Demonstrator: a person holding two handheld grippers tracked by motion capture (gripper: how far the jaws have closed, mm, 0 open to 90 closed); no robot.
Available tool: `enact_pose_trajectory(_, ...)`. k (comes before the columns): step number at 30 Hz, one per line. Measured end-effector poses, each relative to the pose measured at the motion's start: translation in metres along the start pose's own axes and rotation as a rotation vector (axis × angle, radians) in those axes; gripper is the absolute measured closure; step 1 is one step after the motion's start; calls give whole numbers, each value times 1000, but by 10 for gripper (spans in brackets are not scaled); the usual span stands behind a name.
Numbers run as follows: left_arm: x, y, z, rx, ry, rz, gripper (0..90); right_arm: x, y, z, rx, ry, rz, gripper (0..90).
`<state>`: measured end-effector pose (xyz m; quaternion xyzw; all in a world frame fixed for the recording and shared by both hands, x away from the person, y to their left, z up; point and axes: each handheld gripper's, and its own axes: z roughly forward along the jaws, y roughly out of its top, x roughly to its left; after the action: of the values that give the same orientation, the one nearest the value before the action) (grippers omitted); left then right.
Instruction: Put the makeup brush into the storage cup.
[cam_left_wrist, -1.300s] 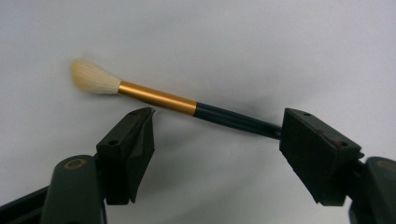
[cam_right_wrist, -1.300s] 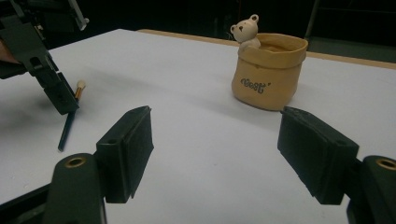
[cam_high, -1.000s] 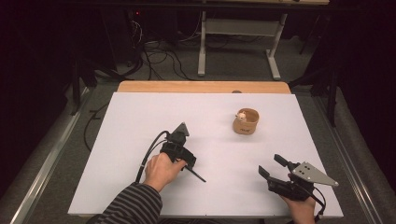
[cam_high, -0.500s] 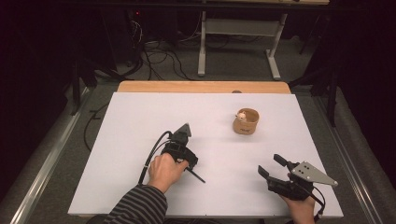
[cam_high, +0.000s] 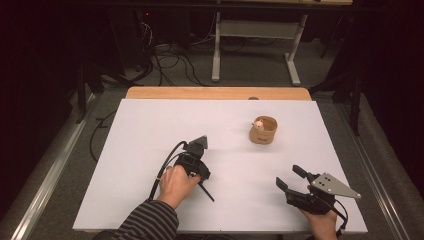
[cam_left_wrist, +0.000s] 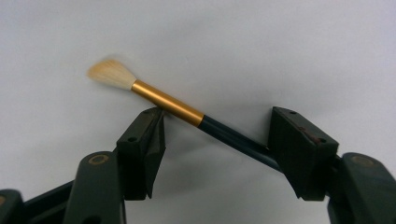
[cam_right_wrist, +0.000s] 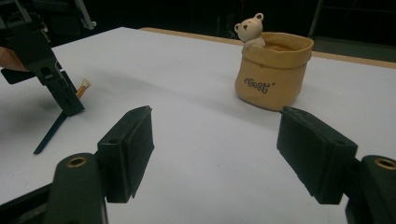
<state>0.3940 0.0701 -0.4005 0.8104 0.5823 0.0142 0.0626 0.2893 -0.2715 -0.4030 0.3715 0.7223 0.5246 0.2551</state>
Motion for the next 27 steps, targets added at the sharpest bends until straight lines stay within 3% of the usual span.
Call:
enact_pose_trajectory(14, 7, -3, -3, -24, 7, 77, 544, 0, 0, 0, 3, -3, -5, 292)
enact_pose_trajectory(27, 11, -5, -4, -54, 5, 94, 718, 0, 0, 0, 3, -3, -9, 294)
